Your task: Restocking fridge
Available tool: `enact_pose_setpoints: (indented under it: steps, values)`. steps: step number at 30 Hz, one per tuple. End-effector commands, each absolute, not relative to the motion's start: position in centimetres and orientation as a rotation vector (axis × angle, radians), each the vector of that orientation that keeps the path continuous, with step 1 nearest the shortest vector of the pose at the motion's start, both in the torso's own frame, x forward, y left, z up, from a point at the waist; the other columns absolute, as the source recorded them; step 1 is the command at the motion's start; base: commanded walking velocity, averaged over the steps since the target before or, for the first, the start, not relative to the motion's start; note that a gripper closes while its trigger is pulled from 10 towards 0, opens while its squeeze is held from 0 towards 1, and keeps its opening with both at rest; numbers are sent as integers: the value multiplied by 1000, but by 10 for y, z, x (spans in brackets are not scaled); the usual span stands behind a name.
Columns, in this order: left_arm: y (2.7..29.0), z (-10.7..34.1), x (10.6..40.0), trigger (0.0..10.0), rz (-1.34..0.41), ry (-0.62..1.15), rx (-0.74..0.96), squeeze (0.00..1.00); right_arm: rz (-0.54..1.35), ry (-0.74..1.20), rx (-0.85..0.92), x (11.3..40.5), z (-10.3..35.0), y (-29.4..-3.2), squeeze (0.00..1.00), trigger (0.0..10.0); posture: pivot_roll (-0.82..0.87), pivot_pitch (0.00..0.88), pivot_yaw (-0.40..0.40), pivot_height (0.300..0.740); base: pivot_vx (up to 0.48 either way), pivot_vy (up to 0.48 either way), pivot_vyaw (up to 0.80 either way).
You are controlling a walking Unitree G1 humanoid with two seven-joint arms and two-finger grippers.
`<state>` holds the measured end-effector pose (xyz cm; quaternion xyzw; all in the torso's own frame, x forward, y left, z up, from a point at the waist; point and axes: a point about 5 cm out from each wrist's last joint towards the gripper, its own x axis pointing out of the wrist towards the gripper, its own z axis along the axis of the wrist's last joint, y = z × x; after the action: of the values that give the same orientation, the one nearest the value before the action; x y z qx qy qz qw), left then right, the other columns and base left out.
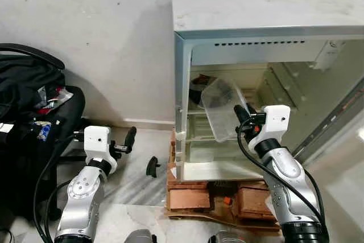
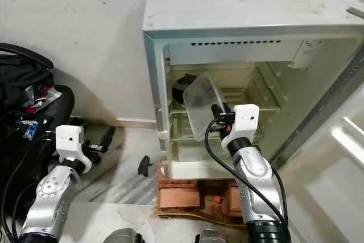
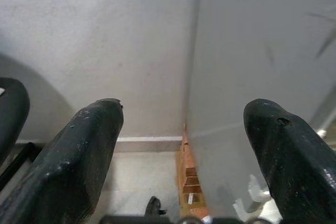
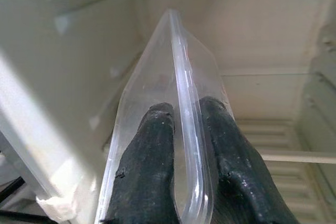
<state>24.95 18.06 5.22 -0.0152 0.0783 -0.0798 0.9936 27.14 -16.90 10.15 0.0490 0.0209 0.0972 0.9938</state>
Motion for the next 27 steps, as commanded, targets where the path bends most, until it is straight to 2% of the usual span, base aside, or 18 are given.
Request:
enact_pose_setpoints:
  steps: [1, 8, 27]
  values:
    - [181, 53, 249, 10000, -167, 157, -23, 0, 180, 38, 94, 272, 102, -172, 0, 10000, -8, 0, 33, 740, 0, -281, 0]
    - [180, 53, 249, 10000, -166, 157, -24, 0, 174, 35, 90, 274, 103, -175, 0, 10000, -8, 0, 32, 740, 0, -286, 0]
    - [181, 53, 249, 10000, -166, 150, -38, 0, 162, 38, 94, 273, 103, -176, 0, 10000, -12, 0, 35, 740, 0, 0, 0]
